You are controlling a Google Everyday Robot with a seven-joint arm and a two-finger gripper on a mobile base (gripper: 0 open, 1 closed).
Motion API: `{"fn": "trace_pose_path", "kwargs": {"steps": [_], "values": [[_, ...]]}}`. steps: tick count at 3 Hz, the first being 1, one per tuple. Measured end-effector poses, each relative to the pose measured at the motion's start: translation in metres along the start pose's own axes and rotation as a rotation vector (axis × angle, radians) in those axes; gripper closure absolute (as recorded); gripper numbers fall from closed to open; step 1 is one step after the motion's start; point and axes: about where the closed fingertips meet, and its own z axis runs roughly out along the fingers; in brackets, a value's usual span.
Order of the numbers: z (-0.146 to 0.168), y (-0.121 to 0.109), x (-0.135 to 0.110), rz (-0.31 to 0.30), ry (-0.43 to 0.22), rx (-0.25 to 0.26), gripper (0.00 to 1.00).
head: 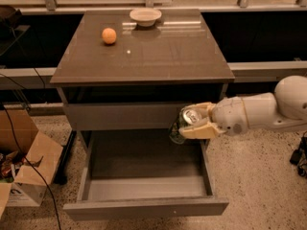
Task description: Pick green can from middle drawer and place on counter
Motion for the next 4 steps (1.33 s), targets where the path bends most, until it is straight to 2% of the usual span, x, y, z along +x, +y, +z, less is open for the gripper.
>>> {"fn": "trace_pose_path", "kwargs": {"steps": [1, 2, 3, 4], "values": [[-0.045, -0.013, -0.062, -0.137, 0.031, 0.095, 1.0], [-0.073, -0.044, -0.121, -0.271, 0.08, 0.216, 1.0], [-0.077, -0.087, -0.157, -0.352, 0.112, 0.295, 1.0], [-0.05, -0.141, -0.171, -0.384, 0.147, 0.309, 1.0]]}}
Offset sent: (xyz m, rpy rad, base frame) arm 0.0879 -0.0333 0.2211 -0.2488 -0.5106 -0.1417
